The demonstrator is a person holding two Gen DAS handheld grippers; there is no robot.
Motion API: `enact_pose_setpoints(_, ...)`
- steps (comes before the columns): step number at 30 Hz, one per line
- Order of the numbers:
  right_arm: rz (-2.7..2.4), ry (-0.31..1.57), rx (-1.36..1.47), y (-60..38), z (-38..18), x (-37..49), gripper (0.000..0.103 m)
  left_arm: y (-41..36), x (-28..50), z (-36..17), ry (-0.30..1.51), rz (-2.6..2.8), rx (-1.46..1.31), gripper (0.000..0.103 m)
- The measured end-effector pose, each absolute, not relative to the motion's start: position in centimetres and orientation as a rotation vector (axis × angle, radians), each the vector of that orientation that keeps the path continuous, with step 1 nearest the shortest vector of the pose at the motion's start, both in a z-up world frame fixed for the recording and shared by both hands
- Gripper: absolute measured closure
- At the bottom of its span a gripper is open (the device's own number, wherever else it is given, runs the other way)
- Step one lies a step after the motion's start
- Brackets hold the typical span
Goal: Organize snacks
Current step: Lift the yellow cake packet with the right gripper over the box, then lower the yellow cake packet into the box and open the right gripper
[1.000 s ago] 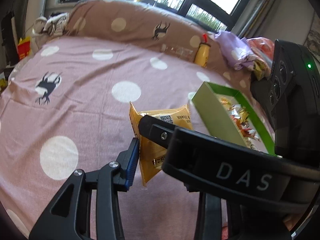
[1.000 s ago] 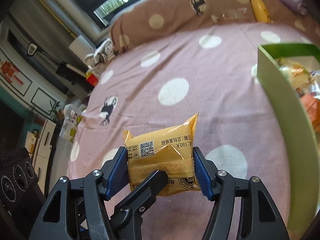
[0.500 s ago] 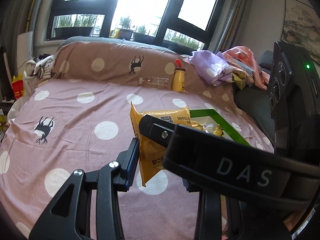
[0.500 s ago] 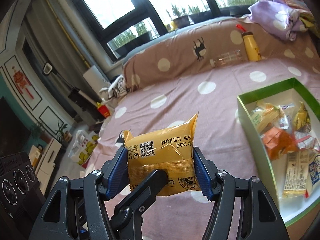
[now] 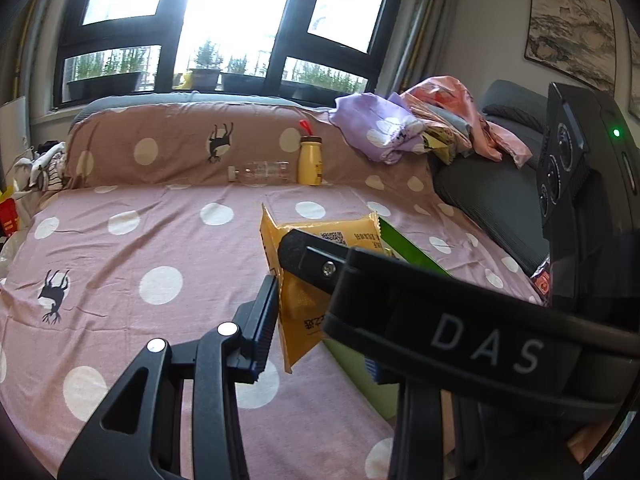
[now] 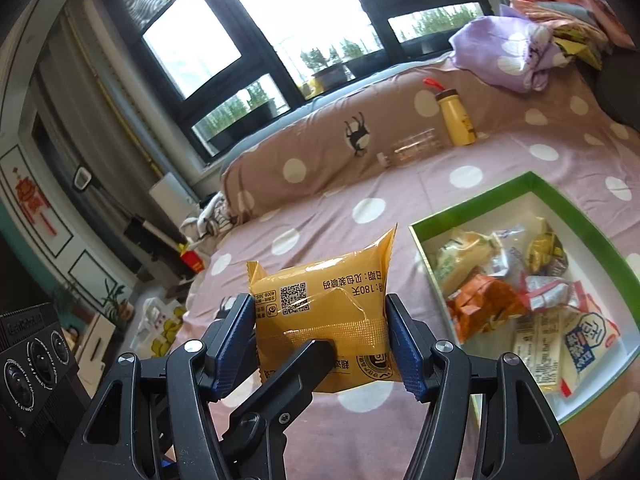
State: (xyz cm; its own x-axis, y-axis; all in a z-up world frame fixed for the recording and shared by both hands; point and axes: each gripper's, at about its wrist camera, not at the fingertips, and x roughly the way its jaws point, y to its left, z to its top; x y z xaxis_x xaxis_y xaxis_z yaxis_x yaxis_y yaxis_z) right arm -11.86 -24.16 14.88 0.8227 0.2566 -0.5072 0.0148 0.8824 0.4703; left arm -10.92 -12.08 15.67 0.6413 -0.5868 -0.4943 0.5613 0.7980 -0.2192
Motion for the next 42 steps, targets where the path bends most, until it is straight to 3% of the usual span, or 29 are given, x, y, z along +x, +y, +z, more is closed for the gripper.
enact_pose_setpoints(42,-0.100,0.771,0.715,-35.8,8.0,-10.7,0.036,-24.0,-6.6,10.0,0.877,-0.839,0.066,0.067)
